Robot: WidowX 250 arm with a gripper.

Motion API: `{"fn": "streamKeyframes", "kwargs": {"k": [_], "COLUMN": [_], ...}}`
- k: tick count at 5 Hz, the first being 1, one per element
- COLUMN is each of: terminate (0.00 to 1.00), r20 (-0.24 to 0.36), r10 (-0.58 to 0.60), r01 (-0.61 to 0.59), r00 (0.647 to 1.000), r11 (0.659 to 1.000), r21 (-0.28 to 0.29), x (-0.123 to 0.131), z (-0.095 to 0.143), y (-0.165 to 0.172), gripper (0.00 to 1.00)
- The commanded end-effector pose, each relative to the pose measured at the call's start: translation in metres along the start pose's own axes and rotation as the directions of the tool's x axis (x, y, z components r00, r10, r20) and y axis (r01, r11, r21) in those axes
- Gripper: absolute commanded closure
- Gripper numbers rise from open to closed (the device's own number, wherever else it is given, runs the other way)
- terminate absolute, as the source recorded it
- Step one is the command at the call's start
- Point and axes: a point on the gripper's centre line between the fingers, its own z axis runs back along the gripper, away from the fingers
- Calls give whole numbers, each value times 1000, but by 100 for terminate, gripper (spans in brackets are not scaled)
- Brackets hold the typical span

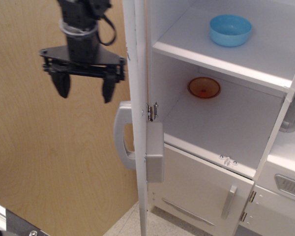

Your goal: Close fridge

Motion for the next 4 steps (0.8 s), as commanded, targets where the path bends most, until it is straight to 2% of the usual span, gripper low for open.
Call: {"fn": "streamKeyframes", "kwargs": {"k": [1,2,3,4], "terminate": [0,0,0,0], "r20": [16,19,36,79], "r10": [-38,-48,-25,-22], "r01": [38,48,25,20], "r00": [999,999,999,997], "r11": [999,999,1000,1000], "r21": [-7,0,5,22], "x": [-1,0,13,26], "z": [5,4,7,8], "y": [-33,-49,-60,-72], "gripper": [0,0,0,0]}}
